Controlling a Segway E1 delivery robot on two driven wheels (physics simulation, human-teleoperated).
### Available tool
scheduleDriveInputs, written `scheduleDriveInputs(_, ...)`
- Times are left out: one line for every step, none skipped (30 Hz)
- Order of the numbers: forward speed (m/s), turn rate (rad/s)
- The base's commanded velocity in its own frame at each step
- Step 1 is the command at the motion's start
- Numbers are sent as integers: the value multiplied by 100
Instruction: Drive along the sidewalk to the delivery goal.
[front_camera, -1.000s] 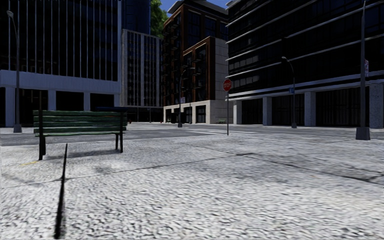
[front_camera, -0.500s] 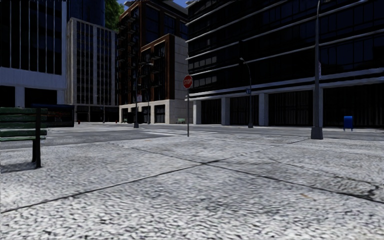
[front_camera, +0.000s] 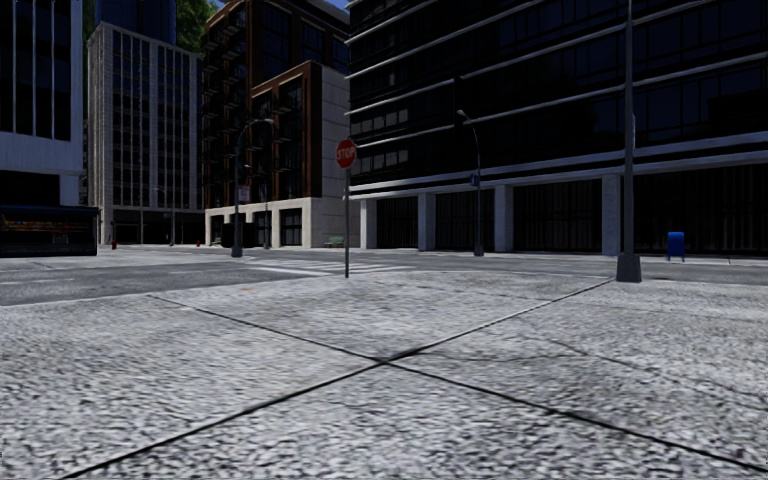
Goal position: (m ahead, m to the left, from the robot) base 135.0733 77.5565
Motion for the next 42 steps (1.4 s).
scheduleDriveInputs(199,0)
scheduleDriveInputs(199,0)
scheduleDriveInputs(199,0)
scheduleDriveInputs(199,0)
scheduleDriveInputs(199,0)
scheduleDriveInputs(197,0)
scheduleDriveInputs(180,0)
scheduleDriveInputs(180,0)
scheduleDriveInputs(167,0)
scheduleDriveInputs(200,0)
scheduleDriveInputs(200,0)
scheduleDriveInputs(200,0)
scheduleDriveInputs(200,0)
scheduleDriveInputs(200,0)
scheduleDriveInputs(200,0)
scheduleDriveInputs(200,0)
scheduleDriveInputs(200,0)
scheduleDriveInputs(200,0)
scheduleDriveInputs(200,0)
scheduleDriveInputs(200,0)
scheduleDriveInputs(200,0)
scheduleDriveInputs(200,0)
scheduleDriveInputs(200,0)
scheduleDriveInputs(200,0)
scheduleDriveInputs(200,0)
scheduleDriveInputs(200,0)
scheduleDriveInputs(200,0)
scheduleDriveInputs(200,0)
scheduleDriveInputs(200,0)
scheduleDriveInputs(200,0)
scheduleDriveInputs(199,0)
scheduleDriveInputs(199,0)
scheduleDriveInputs(199,0)
scheduleDriveInputs(198,0)
scheduleDriveInputs(198,0)
scheduleDriveInputs(198,0)
scheduleDriveInputs(198,0)
scheduleDriveInputs(198,0)
scheduleDriveInputs(198,0)
scheduleDriveInputs(198,0)
scheduleDriveInputs(198,0)
scheduleDriveInputs(198,0)
